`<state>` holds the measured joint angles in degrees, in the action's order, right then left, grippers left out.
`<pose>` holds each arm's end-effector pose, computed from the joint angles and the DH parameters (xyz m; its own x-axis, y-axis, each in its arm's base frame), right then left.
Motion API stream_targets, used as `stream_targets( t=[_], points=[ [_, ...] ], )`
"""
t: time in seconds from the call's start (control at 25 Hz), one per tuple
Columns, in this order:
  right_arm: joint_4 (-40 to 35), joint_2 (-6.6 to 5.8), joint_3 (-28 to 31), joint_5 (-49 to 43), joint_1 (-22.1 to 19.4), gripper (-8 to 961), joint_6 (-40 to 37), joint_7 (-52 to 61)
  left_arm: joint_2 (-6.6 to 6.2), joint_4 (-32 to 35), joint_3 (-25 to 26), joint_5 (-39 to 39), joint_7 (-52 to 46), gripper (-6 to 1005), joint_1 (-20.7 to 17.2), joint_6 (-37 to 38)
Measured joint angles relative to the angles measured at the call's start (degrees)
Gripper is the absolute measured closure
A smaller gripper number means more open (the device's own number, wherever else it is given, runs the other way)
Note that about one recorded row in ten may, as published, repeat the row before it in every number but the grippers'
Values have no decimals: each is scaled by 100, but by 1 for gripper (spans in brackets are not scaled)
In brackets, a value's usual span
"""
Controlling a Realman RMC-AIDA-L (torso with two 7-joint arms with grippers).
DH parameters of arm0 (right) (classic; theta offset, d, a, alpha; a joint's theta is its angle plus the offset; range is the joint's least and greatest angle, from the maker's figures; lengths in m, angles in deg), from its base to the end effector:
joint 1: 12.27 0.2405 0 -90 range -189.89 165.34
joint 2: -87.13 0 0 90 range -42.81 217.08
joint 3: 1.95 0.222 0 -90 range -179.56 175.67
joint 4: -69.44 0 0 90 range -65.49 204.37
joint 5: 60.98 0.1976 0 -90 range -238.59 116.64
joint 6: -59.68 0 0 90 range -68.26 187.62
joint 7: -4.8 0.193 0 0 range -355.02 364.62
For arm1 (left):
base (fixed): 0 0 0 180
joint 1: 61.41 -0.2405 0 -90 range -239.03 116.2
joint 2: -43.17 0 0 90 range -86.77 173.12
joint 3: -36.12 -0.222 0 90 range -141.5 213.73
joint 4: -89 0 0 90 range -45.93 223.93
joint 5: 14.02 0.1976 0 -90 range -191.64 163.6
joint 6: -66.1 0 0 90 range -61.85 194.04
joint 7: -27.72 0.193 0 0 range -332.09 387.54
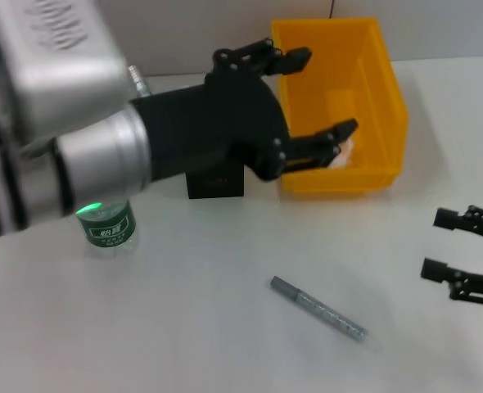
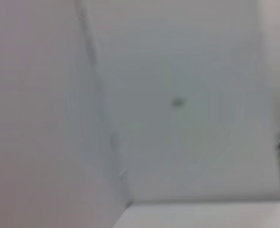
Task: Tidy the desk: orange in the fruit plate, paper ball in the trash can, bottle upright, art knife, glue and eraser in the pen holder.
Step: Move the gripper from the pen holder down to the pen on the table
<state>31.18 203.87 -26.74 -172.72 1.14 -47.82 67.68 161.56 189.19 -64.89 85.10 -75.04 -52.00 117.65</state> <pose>0.2672 0.2375 0.0350 0.7223 -0.1976 -0.6627 -0.4742 -0.8390 -0.2668 -0.0211 0.2899 -0.0317 0.8749 -0.1526 0.4597 0.0655 -0.9030 -0.4246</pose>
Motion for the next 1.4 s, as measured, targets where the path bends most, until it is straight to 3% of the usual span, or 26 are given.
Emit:
stream_targets(
  t=[0.24,0.28,0.4,0.44,0.52,0.56,0.6,0.64,0.68,0.72,0.76,0.84,0.88,1.04,1.16,1.24,1.32,1.4],
  points=[
    [-452,-3,143,5,10,138,-166,584,-2,-615,318,-1038,1169,199,-156,834],
    [-745,6,156,5,20,138,-234,1000,7,-1070,441,-1452,1656,199,-183,1180],
    [-1154,16,157,4,45,138,-333,1486,5,-1334,511,-1706,1939,199,-203,1358],
    [-1401,20,154,5,63,137,-406,1746,7,-1731,632,-2007,2272,199,-219,1596],
    [-1902,44,127,5,117,137,-548,2257,7,-1731,632,-2007,2272,199,-219,1596],
    [-2412,75,77,-17,193,137,-695,2762,13,-2775,996,-2493,3086,198,-223,2191],
    [-2412,75,77,-17,193,137,-695,2762,14,-3400,1173,-2614,3581,198,-216,2403],
    [-2679,88,15,-36,251,137,-758,3068,15,-3828,1281,-2679,4004,198,-210,2529],
    [-2875,88,-79,-59,293,137,-794,3325,15,-3828,1281,-2679,4004,198,-210,2529],
    [-3083,86,-201,-99,345,137,-828,3643,14,-4124,1344,-2708,4313,198,-204,2619],
    [-3495,60,-543,-289,478,137,-844,4332,14,-4977,1532,-2736,5143,198,-179,2928],
    [-3665,52,-726,-385,550,138,-849,4604,18,-5603,1710,-2744,5708,198,-136,3231],
    [-4057,47,-1143,-670,709,138,-843,5227,17,-6191,1925,-2753,6089,198,-75,3508],
    [-4646,94,-1739,-1185,968,138,-807,6034,-11,-6830,2217,-2729,6233,198,7,3751],
    [-5433,217,-2620,-1974,1349,138,-765,7075,-84,-7206,2361,-2658,6299,198,37,3796],
    [-5573,228,-2896,-2150,1446,137,-737,7347,-92,-7248,2369,-2651,6316,198,29,3799],
    [-5727,227,-3728,-2621,1740,137,-617,8161,-104,-7270,2371,-2644,6342,198,-13,3813],
    [-5724,225,-3911,-2749,1816,137,-581,8324,-112,-7280,2372,-2644,6344,198,-17,3814]
  ],
)
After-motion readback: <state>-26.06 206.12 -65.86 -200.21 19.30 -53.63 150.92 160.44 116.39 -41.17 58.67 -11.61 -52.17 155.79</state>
